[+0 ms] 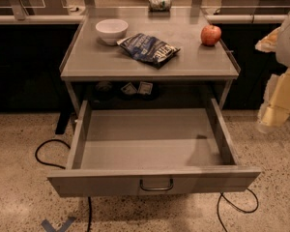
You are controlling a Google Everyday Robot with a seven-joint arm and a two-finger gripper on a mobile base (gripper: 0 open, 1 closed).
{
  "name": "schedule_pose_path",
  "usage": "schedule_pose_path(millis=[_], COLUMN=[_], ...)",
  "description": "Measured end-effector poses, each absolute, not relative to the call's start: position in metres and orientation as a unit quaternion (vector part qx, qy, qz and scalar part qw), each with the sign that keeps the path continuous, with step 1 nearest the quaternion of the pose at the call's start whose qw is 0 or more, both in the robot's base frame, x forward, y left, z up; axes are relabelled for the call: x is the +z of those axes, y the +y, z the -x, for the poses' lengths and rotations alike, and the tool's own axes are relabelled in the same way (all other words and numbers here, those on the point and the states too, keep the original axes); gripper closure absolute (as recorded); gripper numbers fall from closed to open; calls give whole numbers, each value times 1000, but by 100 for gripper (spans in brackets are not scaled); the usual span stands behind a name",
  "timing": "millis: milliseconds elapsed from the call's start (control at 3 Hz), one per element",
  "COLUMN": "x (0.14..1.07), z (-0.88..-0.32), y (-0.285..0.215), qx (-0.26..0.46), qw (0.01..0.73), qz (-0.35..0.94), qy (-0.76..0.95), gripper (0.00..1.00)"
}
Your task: Place apple into top drawer
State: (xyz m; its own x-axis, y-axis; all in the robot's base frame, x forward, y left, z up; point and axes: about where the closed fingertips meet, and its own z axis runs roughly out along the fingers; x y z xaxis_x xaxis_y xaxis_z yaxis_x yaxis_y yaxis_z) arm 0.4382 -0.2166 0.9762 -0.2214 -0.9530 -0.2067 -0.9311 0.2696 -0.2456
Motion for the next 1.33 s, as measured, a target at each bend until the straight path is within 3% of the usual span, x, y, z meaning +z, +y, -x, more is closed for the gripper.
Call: schedule_pose_path(millis=[333,667,1333], x=[977,977,931], z=[-438,-476,-604], y=[-216,-209,-192], qx=[-35,-35,14], qw=[160,173,128], qz=[604,626,657], qy=[780,760,743], gripper=[0,0,0])
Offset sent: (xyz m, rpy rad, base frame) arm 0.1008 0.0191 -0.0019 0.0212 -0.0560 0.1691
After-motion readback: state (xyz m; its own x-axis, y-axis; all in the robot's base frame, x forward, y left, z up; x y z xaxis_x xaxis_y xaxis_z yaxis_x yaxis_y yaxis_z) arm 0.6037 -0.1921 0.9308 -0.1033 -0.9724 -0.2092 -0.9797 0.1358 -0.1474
